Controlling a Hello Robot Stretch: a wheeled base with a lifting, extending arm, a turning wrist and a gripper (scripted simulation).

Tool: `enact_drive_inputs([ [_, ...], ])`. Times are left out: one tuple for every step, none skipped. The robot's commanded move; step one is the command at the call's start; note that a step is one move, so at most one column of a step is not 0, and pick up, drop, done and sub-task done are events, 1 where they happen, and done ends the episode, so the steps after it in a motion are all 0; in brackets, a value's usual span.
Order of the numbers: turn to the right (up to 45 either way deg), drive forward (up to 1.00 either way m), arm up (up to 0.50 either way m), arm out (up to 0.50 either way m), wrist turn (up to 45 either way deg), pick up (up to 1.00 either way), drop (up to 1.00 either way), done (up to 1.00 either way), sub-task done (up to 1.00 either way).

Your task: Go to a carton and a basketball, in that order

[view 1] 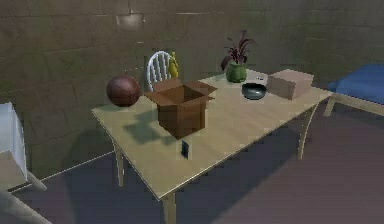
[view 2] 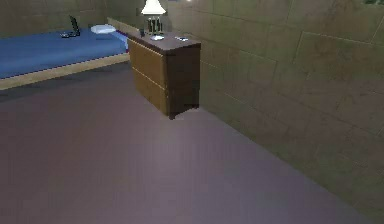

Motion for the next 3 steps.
enact_drive_inputs([
  [0.0,0.00,0.00,0.00,0.0,0.00,0.00,0.00,1.00],
  [-45.0,0.00,0.00,0.00,0.0,0.00,0.00,0.00,0.00],
  [-15.0,0.00,0.00,0.00,0.0,0.00,0.00,0.00,0.00],
])
